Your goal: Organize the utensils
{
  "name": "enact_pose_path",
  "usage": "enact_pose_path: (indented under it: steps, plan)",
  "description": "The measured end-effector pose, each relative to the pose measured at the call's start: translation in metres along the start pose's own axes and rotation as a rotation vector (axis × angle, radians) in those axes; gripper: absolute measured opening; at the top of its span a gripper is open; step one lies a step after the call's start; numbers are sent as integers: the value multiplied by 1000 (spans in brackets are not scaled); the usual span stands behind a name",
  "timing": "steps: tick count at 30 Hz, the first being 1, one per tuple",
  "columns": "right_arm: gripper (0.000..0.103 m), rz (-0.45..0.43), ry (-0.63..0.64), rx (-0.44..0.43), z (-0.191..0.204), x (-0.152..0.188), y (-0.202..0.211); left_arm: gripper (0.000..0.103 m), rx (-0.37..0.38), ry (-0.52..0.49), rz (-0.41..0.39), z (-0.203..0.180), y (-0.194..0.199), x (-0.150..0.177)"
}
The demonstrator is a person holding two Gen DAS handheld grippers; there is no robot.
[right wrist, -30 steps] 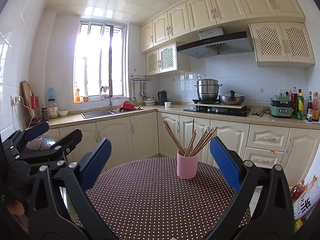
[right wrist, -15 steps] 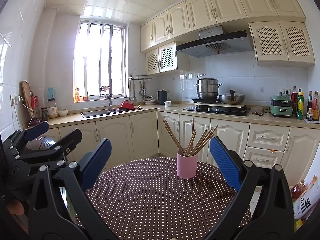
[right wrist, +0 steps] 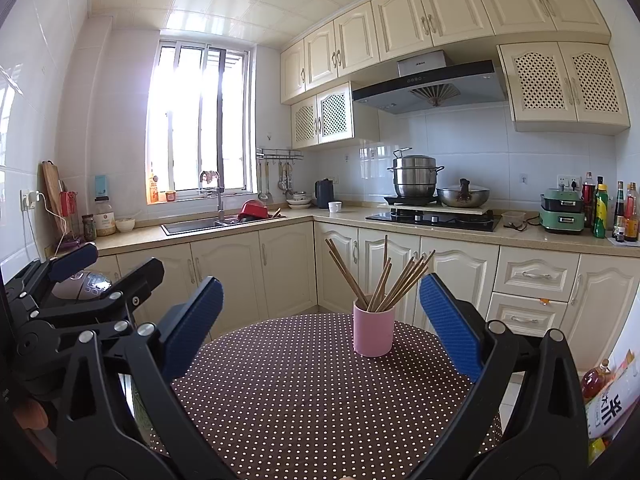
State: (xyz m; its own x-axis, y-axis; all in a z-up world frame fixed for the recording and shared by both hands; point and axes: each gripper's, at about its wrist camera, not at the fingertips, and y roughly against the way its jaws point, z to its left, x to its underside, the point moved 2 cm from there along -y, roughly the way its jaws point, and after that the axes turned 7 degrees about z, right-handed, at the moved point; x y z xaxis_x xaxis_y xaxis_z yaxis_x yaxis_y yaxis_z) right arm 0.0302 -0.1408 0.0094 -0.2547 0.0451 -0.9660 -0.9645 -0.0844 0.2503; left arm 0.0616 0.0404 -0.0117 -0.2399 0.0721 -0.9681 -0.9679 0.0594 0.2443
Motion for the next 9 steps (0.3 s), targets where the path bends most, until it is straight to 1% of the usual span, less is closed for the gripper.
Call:
enact_pose_path:
  steps: [9]
  plan:
    - [97, 3, 0, 1, 0, 0, -1, 94, -3, -3, 12, 0, -5, -3]
